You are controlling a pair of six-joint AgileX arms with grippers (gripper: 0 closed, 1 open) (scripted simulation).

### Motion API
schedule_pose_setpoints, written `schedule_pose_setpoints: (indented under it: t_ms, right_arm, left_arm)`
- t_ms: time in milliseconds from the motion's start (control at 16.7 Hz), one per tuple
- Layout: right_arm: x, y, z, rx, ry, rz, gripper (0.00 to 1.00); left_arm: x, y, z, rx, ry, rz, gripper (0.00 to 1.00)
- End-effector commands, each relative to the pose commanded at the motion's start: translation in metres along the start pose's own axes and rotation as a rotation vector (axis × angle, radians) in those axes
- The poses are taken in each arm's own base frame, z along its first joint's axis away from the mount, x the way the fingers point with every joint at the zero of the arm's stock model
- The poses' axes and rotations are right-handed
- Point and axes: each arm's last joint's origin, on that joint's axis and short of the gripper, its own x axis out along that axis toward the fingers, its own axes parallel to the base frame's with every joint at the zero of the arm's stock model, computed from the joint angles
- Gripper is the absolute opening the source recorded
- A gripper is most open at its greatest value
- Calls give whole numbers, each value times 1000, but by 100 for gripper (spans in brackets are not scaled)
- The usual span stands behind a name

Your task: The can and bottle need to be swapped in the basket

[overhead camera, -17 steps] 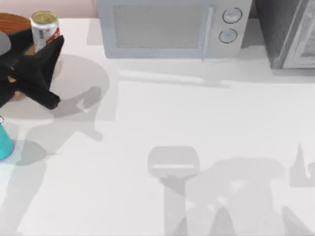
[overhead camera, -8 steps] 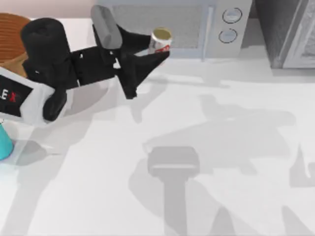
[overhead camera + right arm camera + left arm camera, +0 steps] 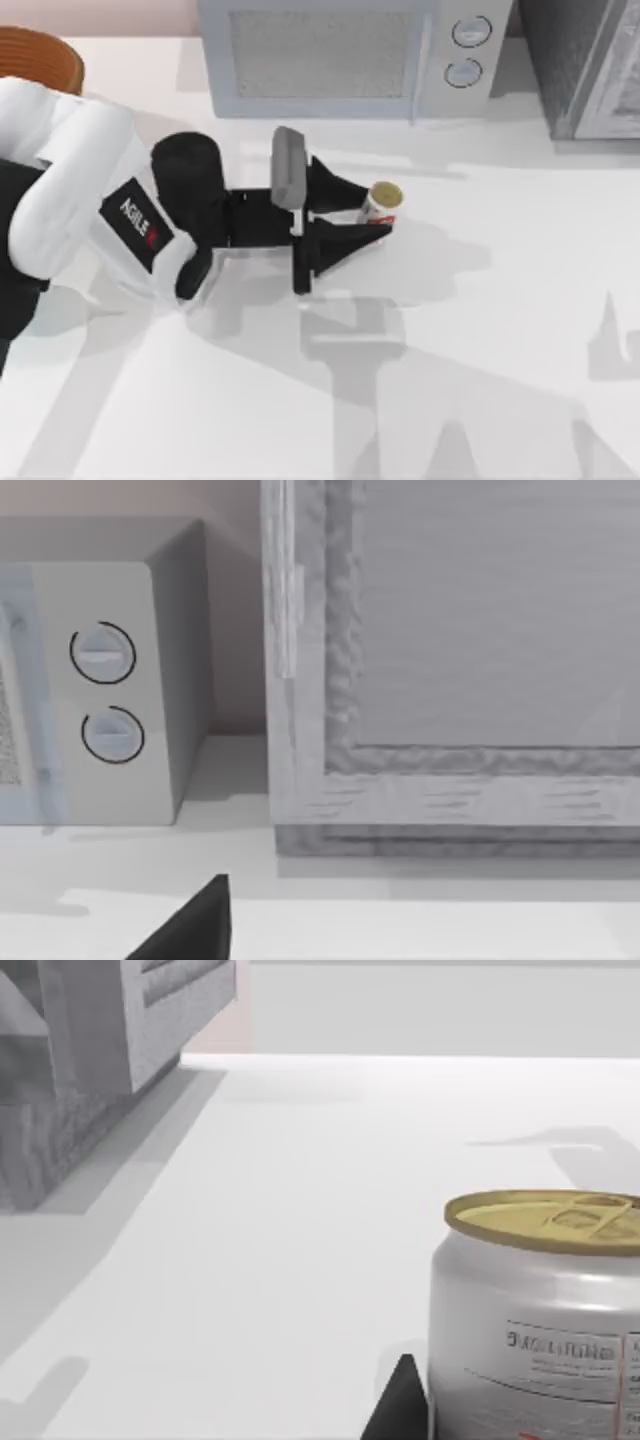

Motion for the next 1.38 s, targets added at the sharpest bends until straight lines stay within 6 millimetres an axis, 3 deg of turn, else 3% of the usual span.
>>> schedule_pose_setpoints:
  t_ms: [120, 420, 1200, 1380]
  right_arm:
    - [0, 0, 0, 0, 0, 0, 100]
    - [0, 0, 0, 0, 0, 0, 100]
    - [0, 0, 0, 0, 0, 0, 100]
    - [0, 0, 0, 0, 0, 0, 100]
  left_arm:
    - [2, 0, -10, -1, 0, -21, 0]
    - [2, -1, -11, -1, 0, -23, 0]
    - [2, -1, -11, -1, 0, -23, 98]
    - [2, -1, -11, -1, 0, -23, 100]
